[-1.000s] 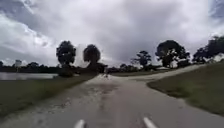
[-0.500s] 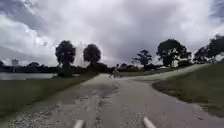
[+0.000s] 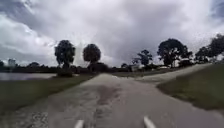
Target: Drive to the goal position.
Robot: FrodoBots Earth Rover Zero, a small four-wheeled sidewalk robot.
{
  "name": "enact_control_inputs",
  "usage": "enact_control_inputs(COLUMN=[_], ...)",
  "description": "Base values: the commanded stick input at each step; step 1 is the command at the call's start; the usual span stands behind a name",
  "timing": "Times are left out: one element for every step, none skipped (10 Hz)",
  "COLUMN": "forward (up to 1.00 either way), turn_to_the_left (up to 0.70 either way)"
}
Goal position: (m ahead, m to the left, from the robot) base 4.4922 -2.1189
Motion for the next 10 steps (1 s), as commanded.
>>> enact_control_inputs(forward=[0.7, 0.7, 0.7, 0.7, 0.7, 0.7, 0.7, 0.7, 0.7, 0.7], turn_to_the_left=[0.0, 0.0, -0.06, -0.13, -0.35, -0.35, -0.35, -0.35, -0.35, -0.21])
